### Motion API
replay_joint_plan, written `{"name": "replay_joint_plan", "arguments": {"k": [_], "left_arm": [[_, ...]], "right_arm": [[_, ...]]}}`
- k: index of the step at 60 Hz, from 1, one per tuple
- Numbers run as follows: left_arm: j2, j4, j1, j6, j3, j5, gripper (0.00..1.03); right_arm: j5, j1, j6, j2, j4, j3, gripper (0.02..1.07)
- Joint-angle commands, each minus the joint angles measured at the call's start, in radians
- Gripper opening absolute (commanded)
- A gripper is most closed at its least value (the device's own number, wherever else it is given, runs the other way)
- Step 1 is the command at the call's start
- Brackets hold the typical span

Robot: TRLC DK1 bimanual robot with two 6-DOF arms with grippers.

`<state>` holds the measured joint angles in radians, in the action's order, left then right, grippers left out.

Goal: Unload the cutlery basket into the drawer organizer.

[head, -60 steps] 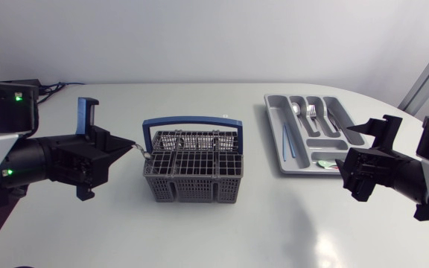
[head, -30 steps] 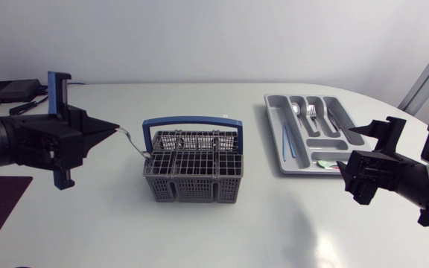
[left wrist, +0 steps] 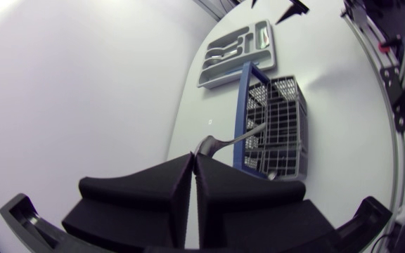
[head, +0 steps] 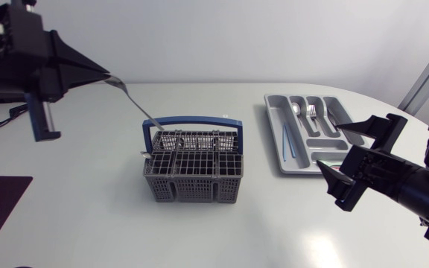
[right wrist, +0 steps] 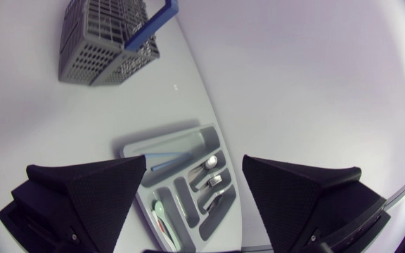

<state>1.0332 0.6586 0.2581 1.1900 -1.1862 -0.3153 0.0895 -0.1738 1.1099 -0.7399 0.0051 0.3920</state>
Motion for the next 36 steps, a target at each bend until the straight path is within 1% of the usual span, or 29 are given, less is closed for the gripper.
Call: {"name": "replay_joint_plan", "arguments": {"k": [1,4,6,11,19,20,22,27,30,36], "left_arm": [[0.070,0.018,0.095,-0.267,-0.039,0.044,0.08],[0.100,0.019,0.128,-0.359,-0.050,0.059,0.08],[0.139,0.016,0.141,-0.449,-0.064,0.061,0.08],[0.211,0.022,0.188,-0.586,-0.079,0.061,0.08],[0.323,0.006,0.201,-0.773,-0.119,0.051,0.08],[0.340,0.006,0.198,-0.805,-0.128,0.038,0.08],[0.361,0.007,0.198,-0.843,-0.138,0.015,0.08],[0.412,0.019,0.205,-0.940,-0.168,-0.004,0.09],[0.444,0.026,0.207,-0.992,-0.185,-0.039,0.10],[0.492,0.033,0.236,-1.035,-0.207,-0.051,0.10]], "right_arm": [[-0.037,-0.092,-0.163,0.025,-0.027,0.036,1.01],[-0.074,-0.156,-0.219,0.027,-0.028,0.042,1.01],[-0.105,-0.205,-0.254,0.027,-0.024,0.047,1.01],[-0.146,-0.294,-0.329,0.024,-0.025,0.073,1.00],[-0.223,-0.424,-0.394,0.000,-0.004,0.096,0.98],[-0.232,-0.438,-0.400,-0.003,0.001,0.097,0.97],[-0.240,-0.463,-0.407,-0.007,0.006,0.099,0.96],[-0.270,-0.515,-0.424,-0.035,0.030,0.107,0.96],[-0.283,-0.546,-0.433,-0.052,0.050,0.110,0.95],[-0.320,-0.607,-0.438,-0.110,0.110,0.111,0.90]]}}
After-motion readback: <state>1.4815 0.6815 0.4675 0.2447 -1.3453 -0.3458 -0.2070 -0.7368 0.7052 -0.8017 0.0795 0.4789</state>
